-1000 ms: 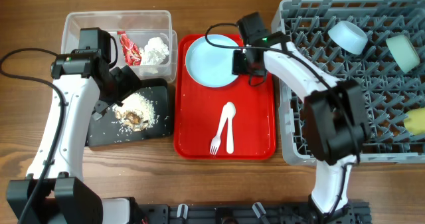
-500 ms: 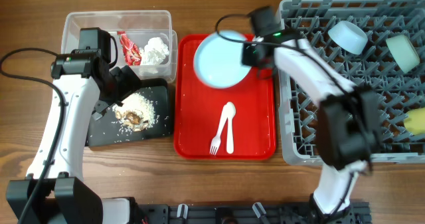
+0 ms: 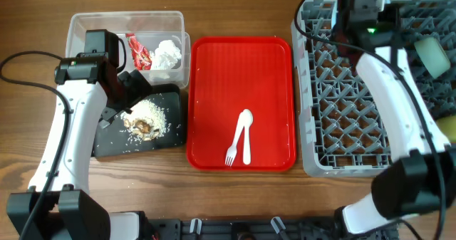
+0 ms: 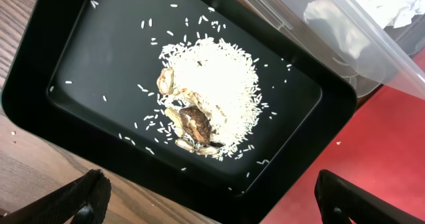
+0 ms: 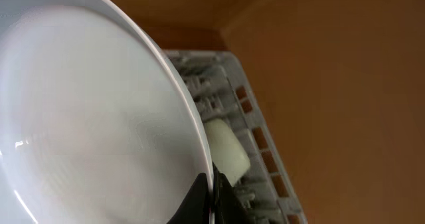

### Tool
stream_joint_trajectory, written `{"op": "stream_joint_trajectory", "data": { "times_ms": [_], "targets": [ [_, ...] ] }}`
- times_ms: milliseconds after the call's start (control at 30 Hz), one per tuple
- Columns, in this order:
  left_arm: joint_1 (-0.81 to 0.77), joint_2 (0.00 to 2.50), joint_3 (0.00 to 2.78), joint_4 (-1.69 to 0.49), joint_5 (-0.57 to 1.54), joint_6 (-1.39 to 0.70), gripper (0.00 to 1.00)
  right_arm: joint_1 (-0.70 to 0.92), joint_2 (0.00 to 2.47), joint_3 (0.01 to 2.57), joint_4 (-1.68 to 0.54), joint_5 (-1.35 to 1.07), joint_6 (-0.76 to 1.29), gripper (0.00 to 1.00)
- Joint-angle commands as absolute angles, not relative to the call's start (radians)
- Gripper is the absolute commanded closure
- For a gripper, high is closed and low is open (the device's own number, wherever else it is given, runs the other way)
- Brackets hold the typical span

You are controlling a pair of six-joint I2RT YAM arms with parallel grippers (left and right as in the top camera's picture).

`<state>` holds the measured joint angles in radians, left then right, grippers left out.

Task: Sort waste into correct bins and load items into the dishwasher rack
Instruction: 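Stand the plate upright in the rack and open right gripper, then grasp the white spoon with right gripper and drop it in rack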

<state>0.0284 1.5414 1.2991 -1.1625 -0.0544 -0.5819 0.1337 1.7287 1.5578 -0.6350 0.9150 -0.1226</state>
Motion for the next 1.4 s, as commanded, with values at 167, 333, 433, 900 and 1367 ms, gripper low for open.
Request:
{"op": "stream_joint_trajectory", "data": {
  "times_ms": [167,333,433,900,1367],
  "targets": [
    [0.034,1.526,1.3,-1.16,-0.046,-0.591,0.0,0.141,1.814,1.544,-0.706,0.761,0.03,0.83],
    [0.034,1.526,1.3,-1.16,-0.043,-0.592,0.0,0.141,1.666,1.544,-0.765,0.569,0.029,0.35],
    [0.034,1.526,1.3,-1.16,-0.043,-0.591,0.0,0.141,1.543,1.544,-0.875,0.024,0.051,0.3],
    [0.034,1.526,1.3,-1.16,-0.043,-0.591,0.0,0.652,1.749,1.179,-0.906,-0.108,0.512,0.33],
    [0.034,1.526,1.3,-1.164,-0.042,-0.591,0.0,0.64,1.971,1.157,-0.834,0.05,0.56,0.78]
  ]
}}
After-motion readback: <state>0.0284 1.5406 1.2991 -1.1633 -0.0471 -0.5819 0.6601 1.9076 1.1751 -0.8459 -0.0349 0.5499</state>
